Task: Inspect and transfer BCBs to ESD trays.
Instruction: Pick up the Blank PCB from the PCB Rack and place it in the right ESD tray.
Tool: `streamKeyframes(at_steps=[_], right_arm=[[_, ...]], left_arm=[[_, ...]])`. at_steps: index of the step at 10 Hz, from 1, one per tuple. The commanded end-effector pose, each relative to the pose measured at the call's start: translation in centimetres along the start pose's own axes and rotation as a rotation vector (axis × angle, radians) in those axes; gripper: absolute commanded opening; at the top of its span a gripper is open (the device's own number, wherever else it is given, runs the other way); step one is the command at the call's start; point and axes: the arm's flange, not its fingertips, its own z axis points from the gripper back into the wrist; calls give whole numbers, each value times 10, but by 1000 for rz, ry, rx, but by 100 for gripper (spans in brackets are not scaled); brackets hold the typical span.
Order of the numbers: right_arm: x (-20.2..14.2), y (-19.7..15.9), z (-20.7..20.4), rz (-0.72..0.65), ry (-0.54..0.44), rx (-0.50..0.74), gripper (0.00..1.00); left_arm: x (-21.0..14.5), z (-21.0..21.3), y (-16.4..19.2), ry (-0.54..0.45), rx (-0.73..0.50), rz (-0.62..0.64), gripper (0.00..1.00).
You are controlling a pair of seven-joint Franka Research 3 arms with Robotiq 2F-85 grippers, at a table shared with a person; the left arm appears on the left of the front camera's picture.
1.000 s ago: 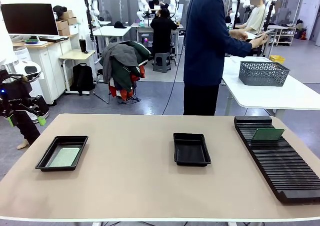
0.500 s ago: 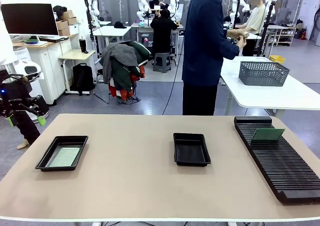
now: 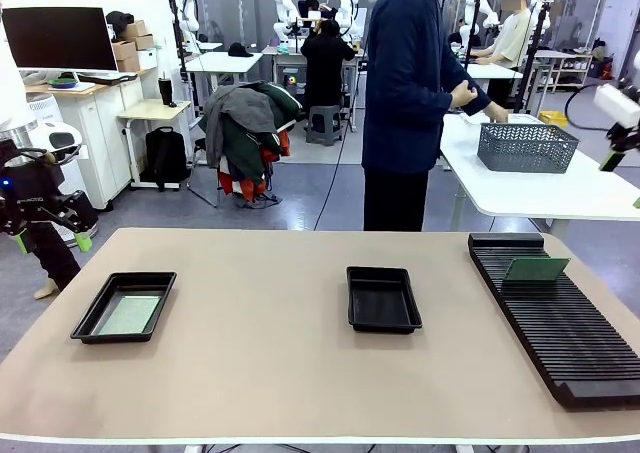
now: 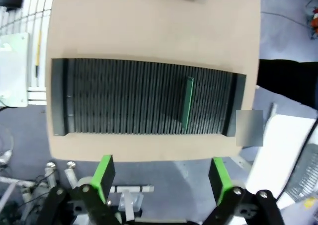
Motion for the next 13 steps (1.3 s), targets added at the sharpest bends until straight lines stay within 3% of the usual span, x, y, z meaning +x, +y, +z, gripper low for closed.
streamKeyframes(at_steps=[1, 6, 13], right_arm=[[-5, -15, -32, 36, 18, 6, 100], [-18, -57, -119, 26, 35, 36, 100], [-24, -76, -191, -4, 37, 103, 100]], left_arm=[[0, -2, 0, -8, -9, 1, 100], [0, -2, 0, -8, -9, 1, 100], [0, -2, 0, -8, -9, 1, 100]])
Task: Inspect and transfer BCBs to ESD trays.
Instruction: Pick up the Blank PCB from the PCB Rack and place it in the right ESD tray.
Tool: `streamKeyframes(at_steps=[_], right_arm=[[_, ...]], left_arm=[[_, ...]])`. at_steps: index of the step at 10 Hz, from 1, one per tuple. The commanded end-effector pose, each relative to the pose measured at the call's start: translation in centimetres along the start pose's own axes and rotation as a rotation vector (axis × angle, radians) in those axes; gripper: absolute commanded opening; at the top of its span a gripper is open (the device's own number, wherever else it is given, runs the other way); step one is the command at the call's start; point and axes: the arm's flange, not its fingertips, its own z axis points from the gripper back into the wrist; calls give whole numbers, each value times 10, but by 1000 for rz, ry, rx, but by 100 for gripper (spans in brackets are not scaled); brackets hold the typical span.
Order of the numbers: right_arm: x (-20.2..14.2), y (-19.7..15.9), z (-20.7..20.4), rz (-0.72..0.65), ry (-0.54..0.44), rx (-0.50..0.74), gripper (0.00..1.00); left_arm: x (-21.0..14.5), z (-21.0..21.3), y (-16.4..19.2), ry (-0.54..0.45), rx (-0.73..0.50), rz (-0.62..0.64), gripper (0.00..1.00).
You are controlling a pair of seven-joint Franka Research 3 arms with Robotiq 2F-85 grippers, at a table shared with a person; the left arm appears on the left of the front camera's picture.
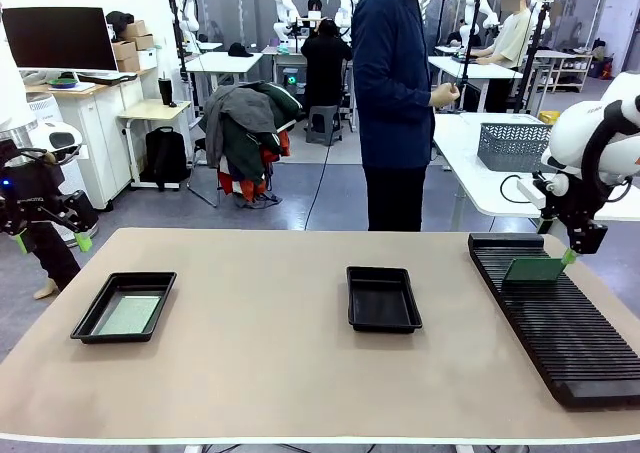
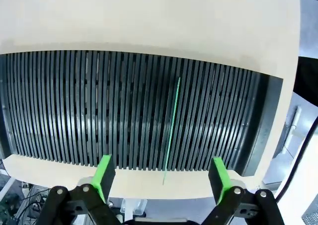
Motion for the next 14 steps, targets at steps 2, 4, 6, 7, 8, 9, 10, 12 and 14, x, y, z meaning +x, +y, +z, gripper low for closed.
streamKeyframes(at_steps=[2, 4, 6, 7, 8, 9, 10, 12, 14], right_arm=[[-3, -11, -22, -1, -10, -4, 100], [-2, -14, -35, -10, -12, 6, 100], [-4, -15, -46, -22, -24, 3, 100], [-5, -14, -50, -33, -23, 0, 100], [-5, -13, -51, -40, -26, -8, 100], [-6, -13, -53, -61, -20, -11, 100], [-4, -13, -54, -70, -22, -6, 100], [-5, -12, -50, -36, -9, 18, 100], [-5, -12, -50, -36, -9, 18, 100]], left_arm=[[0, -2, 0, -8, -9, 1, 100], [0, -2, 0, -8, -9, 1, 100], [0, -2, 0, -8, -9, 1, 100], [0, -2, 0, -8, -9, 1, 100], [0, -2, 0, -8, -9, 1, 100], [0, -2, 0, -8, -9, 1, 100], [0, -2, 0, -8, -9, 1, 100], [0, -2, 0, -8, -9, 1, 100], [0, -2, 0, -8, -9, 1, 100]])
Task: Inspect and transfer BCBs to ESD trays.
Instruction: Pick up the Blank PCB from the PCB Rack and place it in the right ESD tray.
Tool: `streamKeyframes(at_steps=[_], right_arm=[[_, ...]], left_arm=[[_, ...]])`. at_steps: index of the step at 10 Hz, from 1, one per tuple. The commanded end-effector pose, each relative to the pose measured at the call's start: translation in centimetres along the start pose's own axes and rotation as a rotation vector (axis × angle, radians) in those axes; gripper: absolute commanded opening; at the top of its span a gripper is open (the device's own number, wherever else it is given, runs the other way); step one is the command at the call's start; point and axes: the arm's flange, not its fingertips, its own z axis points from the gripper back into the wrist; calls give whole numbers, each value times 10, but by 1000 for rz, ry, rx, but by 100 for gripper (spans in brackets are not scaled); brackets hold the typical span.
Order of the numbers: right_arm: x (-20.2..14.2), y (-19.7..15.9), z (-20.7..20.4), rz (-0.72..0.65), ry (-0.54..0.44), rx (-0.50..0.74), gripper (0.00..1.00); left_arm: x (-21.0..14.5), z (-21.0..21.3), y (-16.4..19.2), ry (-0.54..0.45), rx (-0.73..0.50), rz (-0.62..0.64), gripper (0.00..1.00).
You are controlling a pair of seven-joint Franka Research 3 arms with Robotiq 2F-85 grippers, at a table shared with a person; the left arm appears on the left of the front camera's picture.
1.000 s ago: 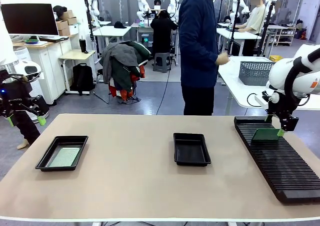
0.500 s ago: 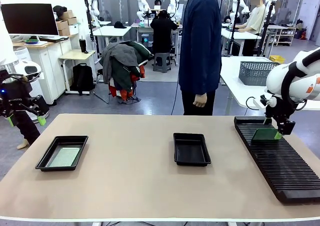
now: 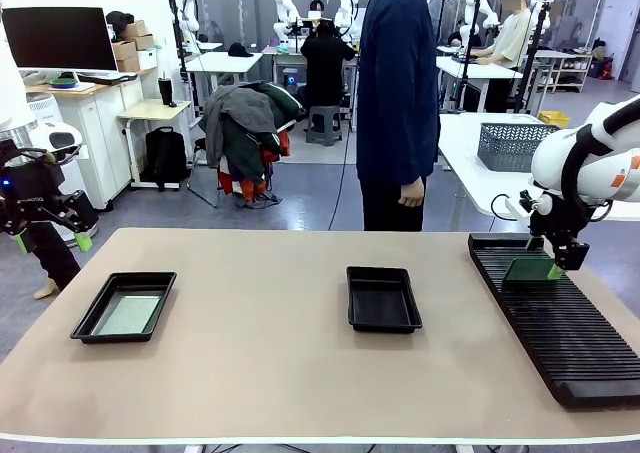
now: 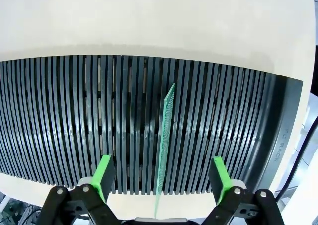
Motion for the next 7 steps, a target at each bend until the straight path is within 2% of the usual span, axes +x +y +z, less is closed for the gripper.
streamKeyframes(at_steps=[1, 4, 7], right_arm=[[-2, 1, 1, 1, 0, 1, 100], [-6, 4, 1, -18, -13, -37, 100], [-7, 5, 2, -33, -28, -39, 87]], left_arm=[[0, -2, 0, -8, -9, 1, 100], [0, -2, 0, -8, -9, 1, 100], [0, -2, 0, -8, -9, 1, 100]])
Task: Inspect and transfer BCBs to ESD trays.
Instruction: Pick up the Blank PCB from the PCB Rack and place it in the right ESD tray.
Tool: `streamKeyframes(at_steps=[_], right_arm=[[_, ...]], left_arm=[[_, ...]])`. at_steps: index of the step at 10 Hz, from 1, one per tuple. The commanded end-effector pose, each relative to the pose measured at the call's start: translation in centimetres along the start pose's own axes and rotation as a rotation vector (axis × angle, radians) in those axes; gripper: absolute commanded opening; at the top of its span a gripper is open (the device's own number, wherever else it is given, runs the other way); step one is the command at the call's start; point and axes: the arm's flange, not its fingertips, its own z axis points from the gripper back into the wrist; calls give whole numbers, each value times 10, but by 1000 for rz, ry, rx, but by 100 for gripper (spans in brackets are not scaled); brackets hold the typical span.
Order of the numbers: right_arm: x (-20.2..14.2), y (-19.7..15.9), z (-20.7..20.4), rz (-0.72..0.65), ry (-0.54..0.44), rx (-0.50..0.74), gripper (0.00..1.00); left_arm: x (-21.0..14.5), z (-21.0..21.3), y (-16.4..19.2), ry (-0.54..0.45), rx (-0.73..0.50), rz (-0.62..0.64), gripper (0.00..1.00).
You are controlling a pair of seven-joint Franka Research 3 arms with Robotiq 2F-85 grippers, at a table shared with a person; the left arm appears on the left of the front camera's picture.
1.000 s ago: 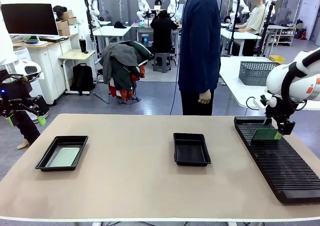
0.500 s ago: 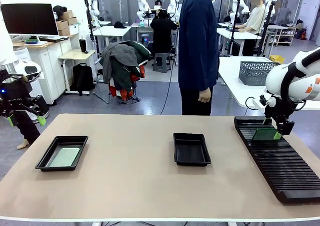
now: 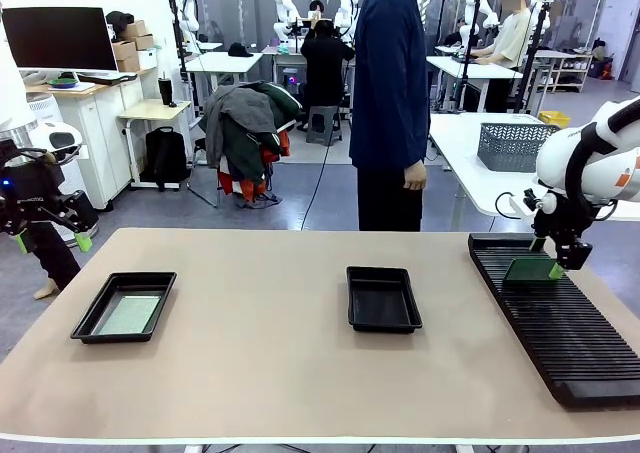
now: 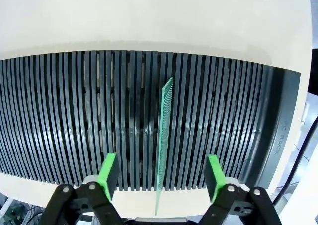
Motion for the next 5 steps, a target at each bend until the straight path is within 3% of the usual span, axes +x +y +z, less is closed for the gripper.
streamKeyframes(at_steps=[1, 5], right_arm=[[2, 3, -2, -9, -33, -23, 85], [0, 2, -4, -34, -19, -14, 66]], left_arm=[[0, -2, 0, -8, -9, 1, 100], [0, -2, 0, -8, -9, 1, 100]])
